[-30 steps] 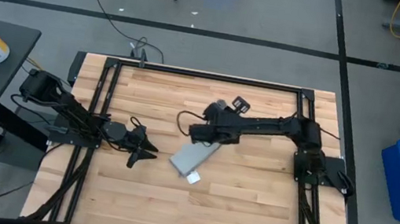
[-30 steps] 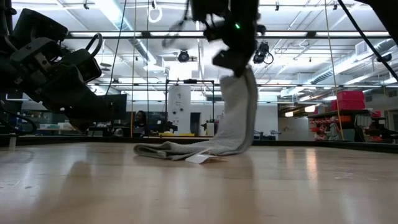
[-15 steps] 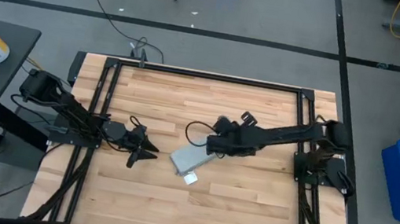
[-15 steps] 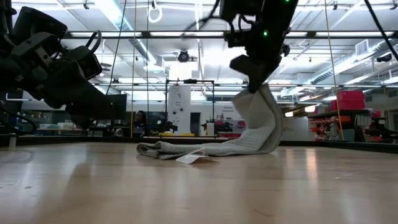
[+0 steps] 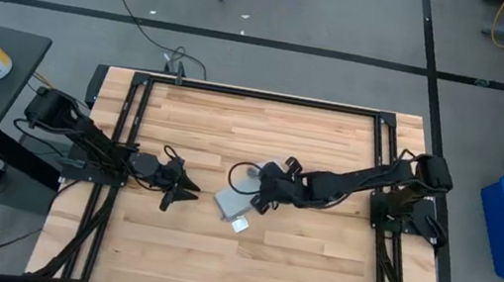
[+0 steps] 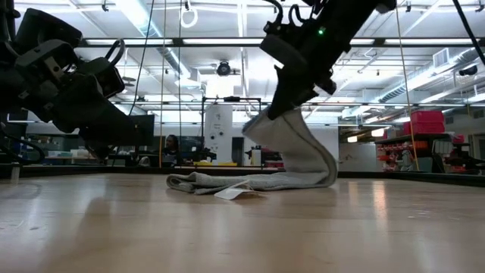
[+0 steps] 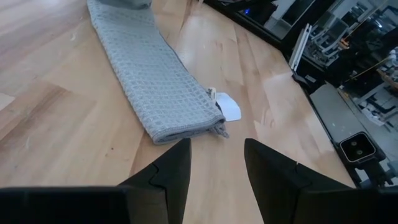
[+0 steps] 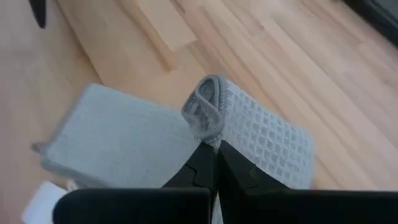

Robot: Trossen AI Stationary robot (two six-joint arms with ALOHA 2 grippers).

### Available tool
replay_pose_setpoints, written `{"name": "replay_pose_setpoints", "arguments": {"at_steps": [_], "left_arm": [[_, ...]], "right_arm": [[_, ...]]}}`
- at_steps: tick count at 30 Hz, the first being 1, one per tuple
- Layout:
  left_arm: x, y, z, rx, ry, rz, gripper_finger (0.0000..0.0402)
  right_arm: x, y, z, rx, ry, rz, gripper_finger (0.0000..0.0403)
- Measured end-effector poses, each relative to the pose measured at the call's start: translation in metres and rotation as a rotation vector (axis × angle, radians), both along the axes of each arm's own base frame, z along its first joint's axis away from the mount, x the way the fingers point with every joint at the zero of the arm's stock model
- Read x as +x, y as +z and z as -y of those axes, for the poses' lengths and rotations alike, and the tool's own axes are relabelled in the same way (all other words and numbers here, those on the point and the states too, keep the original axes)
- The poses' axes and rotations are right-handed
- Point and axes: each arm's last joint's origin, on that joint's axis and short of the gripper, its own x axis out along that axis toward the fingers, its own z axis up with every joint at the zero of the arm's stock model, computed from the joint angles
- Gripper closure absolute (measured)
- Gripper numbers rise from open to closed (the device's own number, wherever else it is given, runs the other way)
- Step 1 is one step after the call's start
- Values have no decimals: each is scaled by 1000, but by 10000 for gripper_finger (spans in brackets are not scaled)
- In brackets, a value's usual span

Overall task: Fold microfiber towels
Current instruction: Fold the gray towel

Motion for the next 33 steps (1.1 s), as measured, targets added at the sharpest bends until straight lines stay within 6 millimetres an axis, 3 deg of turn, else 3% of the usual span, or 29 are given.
{"name": "replay_pose_setpoints", "arguments": {"at_steps": [18,26,33], "left_arm": [[0,0,0,4,8,1,244],[0,-1,-1,7,15,-9,244],[0,-2,-1,10,14,-16,244]], "right_arm": [[5,-33,-10,214,81,340,399],[28,-63,-21,269,132,312,399],[41,-71,-27,284,146,306,399]]}}
